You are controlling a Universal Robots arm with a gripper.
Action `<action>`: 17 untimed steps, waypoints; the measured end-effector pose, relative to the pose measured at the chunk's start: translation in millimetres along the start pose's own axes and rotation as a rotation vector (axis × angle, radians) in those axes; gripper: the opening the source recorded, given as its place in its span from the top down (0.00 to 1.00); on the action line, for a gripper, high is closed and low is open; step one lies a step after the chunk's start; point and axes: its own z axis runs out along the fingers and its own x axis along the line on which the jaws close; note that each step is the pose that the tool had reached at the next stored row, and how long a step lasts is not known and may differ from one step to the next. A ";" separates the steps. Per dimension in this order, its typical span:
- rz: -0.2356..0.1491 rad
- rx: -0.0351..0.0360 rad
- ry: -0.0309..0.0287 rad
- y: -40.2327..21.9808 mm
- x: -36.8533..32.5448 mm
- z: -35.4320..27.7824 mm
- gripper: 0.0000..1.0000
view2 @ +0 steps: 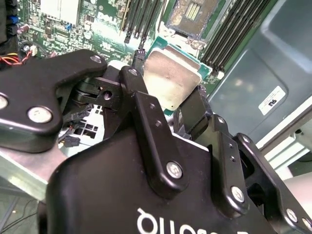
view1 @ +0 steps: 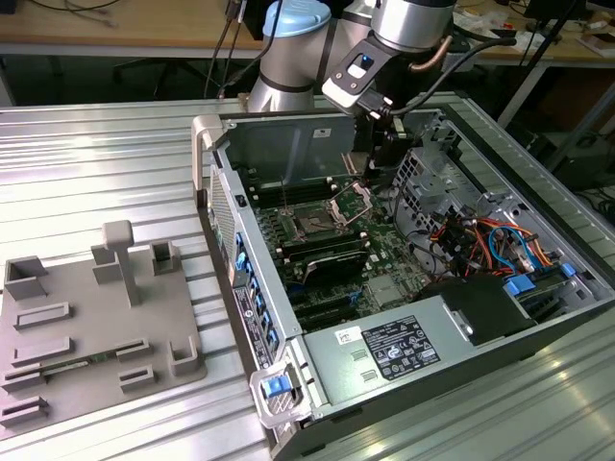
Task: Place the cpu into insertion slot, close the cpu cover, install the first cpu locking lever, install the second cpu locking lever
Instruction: 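Place the cpu into insertion slot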
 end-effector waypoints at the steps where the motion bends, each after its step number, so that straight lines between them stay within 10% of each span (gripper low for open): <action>1: -0.009 0.0090 -0.0008 0.0 0.0 0.6 0.45; 17: -0.011 0.0189 0.0021 -1.3 -0.2 1.1 0.45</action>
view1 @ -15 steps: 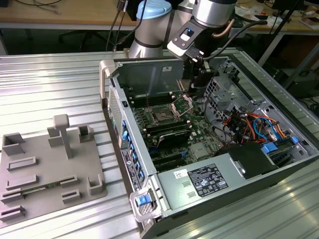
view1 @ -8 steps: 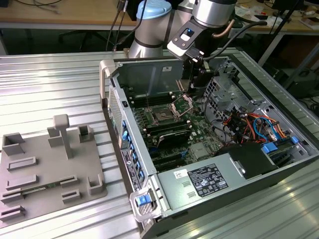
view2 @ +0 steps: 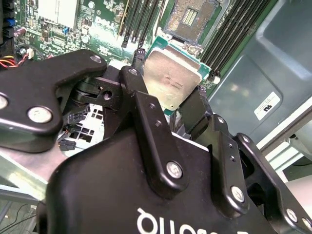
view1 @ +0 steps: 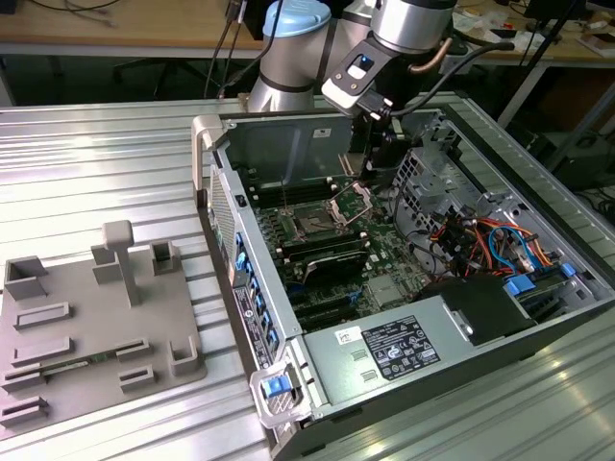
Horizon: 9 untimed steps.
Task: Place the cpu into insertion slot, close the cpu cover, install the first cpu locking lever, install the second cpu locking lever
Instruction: 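Place the cpu into insertion slot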
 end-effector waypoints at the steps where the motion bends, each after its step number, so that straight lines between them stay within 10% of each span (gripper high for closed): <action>1: -0.001 0.0017 0.0001 -0.9 -1.2 0.9 0.45; 9: -0.012 0.0058 0.0001 -1.6 -6.6 4.4 0.45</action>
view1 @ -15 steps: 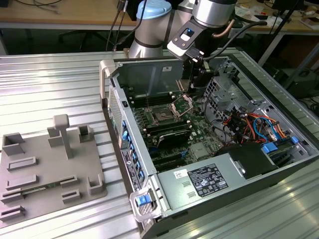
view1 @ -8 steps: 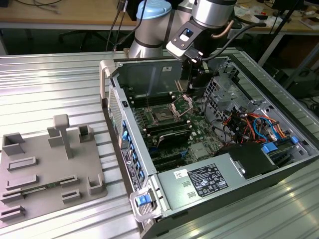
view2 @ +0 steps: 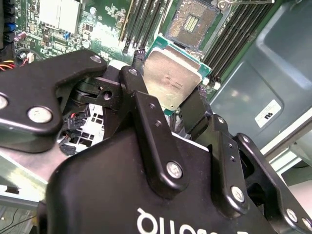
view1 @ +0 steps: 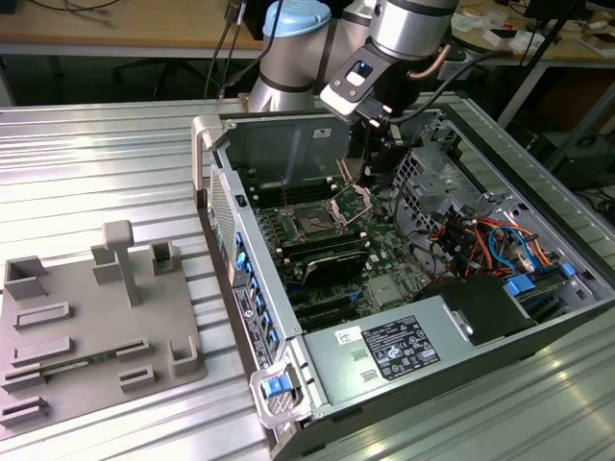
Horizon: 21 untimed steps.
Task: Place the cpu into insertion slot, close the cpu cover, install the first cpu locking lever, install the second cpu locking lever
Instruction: 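Place the cpu into insertion slot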
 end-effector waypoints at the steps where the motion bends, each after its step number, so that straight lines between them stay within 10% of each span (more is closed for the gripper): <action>1: -0.001 0.0001 0.0001 0.0 -1.0 0.5 0.45; 21: -0.009 0.0002 0.0007 0.2 -9.1 2.8 0.45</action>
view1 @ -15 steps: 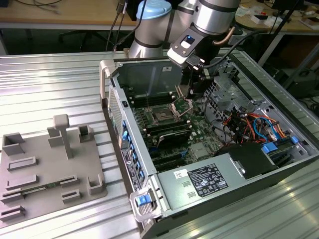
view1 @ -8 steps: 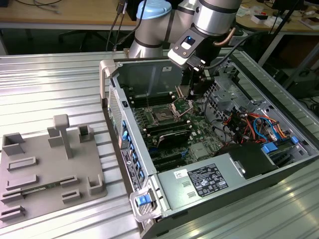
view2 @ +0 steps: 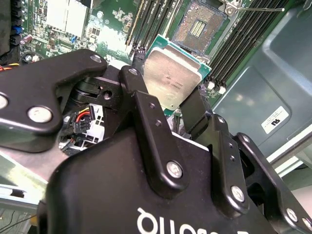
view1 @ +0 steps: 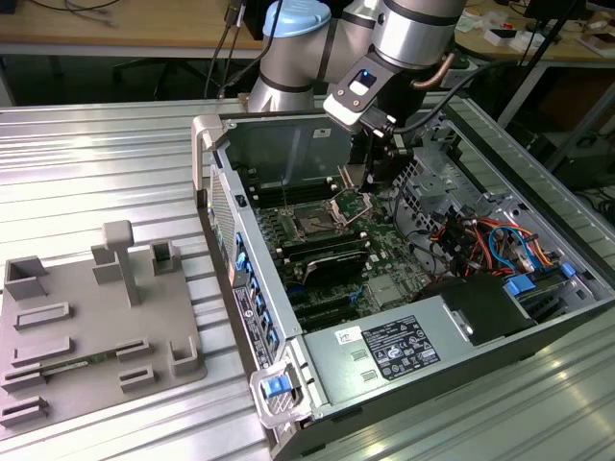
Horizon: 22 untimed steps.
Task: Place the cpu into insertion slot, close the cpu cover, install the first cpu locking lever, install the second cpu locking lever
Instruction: 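Place the cpu into insertion slot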
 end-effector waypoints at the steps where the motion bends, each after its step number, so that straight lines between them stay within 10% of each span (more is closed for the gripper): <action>1: 0.000 0.0000 0.0000 0.0 0.0 0.0 0.45; 8: -0.069 0.0004 0.0031 0.0 -0.9 1.4 0.45; 22: -0.070 0.0002 0.0036 -0.5 -0.9 11.9 0.45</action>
